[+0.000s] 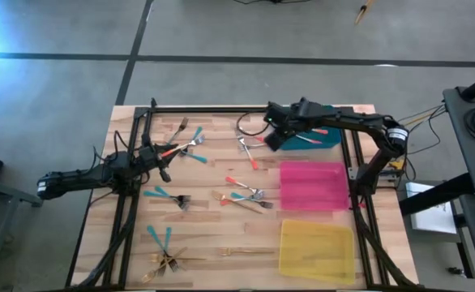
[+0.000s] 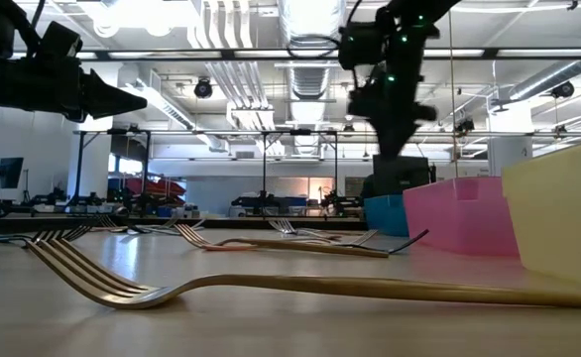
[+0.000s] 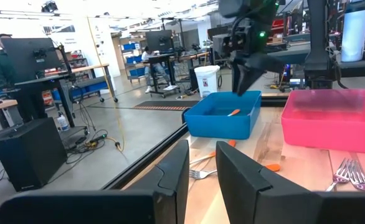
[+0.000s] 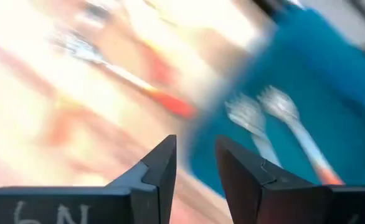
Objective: Sort silverware by color (type)
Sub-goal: Put the orange fork into the blue bin
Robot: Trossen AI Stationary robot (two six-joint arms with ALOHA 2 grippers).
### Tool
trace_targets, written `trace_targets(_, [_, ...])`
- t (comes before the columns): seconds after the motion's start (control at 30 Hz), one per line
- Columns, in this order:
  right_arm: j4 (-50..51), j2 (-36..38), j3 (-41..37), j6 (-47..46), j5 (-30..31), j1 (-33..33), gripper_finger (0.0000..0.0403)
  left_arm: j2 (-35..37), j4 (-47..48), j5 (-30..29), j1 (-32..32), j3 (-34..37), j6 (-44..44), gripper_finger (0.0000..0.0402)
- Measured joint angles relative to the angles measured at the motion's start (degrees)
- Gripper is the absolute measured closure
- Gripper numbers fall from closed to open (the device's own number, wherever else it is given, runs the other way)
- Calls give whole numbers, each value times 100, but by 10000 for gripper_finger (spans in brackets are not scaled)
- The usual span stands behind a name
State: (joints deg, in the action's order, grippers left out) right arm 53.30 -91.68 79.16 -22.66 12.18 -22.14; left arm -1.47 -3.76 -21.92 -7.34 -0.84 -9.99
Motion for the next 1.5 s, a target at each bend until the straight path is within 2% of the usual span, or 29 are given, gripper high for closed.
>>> trace_targets(0.07, [-555,-99,-5,17,-214,179,298,2,1,-1,0,0,0,337])
trace_targets(0.2, [-1134,-448,-7,23,-216,539,298,1,0,0,0,0,-1,337])
trace_targets(0.4, [-1245,-1178,7,-48,-191,776,298,0,3,1,1,0,-1,337])
trace_targets(0.63, [-1564,-1724,19,-678,-160,749,302,1,1,0,-1,0,-1,337])
trace_targets(0.97, [-2143,-1927,21,-694,-168,762,307,0,0,-1,1,0,1,337])
trace_targets(1.5, [-2402,-1932,21,-708,-178,766,260,0,1,-1,-1,0,0,337])
